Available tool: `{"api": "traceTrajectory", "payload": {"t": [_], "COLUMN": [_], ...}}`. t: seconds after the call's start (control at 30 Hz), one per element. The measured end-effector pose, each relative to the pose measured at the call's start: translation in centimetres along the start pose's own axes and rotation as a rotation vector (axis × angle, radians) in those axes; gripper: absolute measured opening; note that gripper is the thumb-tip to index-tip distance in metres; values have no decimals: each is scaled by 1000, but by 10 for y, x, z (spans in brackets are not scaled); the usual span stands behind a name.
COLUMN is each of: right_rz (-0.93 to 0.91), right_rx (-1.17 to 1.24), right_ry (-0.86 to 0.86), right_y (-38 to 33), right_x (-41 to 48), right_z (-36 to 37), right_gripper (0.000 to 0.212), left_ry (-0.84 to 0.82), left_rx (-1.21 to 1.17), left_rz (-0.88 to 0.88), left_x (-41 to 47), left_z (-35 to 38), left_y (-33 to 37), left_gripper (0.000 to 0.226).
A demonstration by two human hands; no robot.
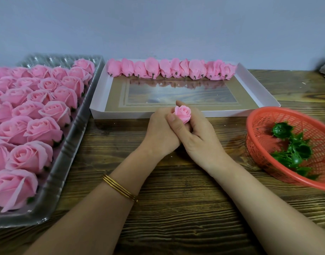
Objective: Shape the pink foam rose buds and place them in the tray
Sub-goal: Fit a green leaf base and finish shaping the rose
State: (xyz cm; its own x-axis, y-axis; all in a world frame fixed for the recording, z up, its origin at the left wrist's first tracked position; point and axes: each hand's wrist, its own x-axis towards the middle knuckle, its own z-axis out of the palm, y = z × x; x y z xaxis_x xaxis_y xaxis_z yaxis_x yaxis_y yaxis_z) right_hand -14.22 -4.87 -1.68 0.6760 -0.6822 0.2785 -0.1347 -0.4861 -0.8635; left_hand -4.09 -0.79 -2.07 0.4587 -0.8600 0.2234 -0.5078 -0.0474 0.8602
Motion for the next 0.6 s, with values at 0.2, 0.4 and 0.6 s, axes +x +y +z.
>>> {"api": "traceTrajectory", "payload": {"t": [0.2, 0.4, 0.6], "right_rz": [14, -48, -110], "right_rx": [-26, 96, 46], "right_ry": [16, 313, 383], "right_y": [-3, -6, -3], "right_x": [-2, -2, 1], "right_z": [-2, 1, 1], "right_gripper": [48, 51, 34], "left_ry": [39, 65, 63], "left_rx": [107, -30, 95], "left_rz": [-22, 13, 50], "left_x": [1, -7, -8], "left_z": [0, -4, -1], "left_y": [4, 6, 9], "left_gripper": [35, 14, 31]}}
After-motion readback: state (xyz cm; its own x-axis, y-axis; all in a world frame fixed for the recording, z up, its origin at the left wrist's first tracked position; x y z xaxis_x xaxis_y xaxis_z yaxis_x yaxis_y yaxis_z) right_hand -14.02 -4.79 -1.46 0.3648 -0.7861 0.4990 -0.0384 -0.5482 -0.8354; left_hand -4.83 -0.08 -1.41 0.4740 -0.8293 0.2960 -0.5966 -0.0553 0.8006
